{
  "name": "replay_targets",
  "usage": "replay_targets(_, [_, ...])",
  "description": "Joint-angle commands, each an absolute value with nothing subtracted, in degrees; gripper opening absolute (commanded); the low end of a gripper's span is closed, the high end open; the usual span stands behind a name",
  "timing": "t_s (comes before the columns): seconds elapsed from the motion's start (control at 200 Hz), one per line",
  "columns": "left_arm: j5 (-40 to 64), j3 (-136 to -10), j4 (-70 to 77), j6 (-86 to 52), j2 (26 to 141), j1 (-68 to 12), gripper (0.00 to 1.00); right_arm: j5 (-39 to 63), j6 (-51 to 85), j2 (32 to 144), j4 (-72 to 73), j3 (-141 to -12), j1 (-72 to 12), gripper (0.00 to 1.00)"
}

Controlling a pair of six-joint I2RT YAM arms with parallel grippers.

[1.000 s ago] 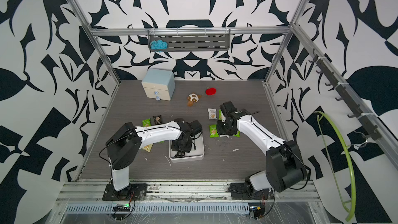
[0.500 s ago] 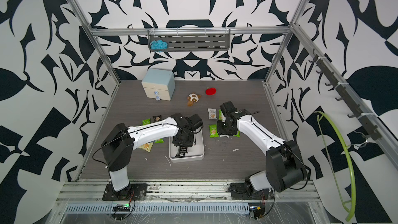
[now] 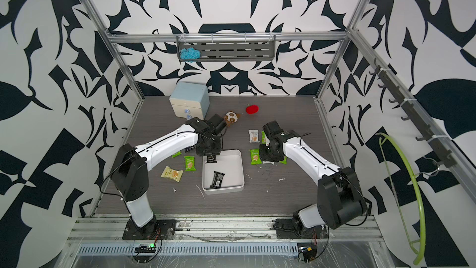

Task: Take the cookies out of the storage box
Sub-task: Place the cookie at the center of the board.

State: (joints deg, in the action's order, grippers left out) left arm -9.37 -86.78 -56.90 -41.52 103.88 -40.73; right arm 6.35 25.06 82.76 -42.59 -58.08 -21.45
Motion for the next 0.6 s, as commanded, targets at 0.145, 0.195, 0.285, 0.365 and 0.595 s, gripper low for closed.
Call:
replay_targets(0.145, [-8.1, -91.1, -56.7, -32.1, 106.6, -29.8, 0.51, 3.0, 25.6, 85.0, -42.8, -61.9, -20.9, 0.35])
replay_targets(0.195, [-7.7, -92.3, -56.1, -31.1, 108.6, -28.4, 0.51, 2.9, 25.9, 85.5, -42.8, -62.5, -20.9, 0.35])
replay_targets(0.285, [-7.0, -94.7, -55.0, -29.3, 112.3, -26.9, 0.51, 2.6, 26.2, 86.7, -42.5, -63.4, -20.8, 0.35])
replay_targets(0.365, [-7.0, -96.9, -53.9, -28.5, 115.9, -26.2, 0.51, 1.9, 26.7, 87.8, -42.2, -64.1, -20.7, 0.35])
replay_targets(0.595, [-6.8, -100.5, -50.9, -28.0, 123.6, -24.4, 0.52, 1.8, 28.6, 89.0, -41.2, -63.6, -20.5, 0.35])
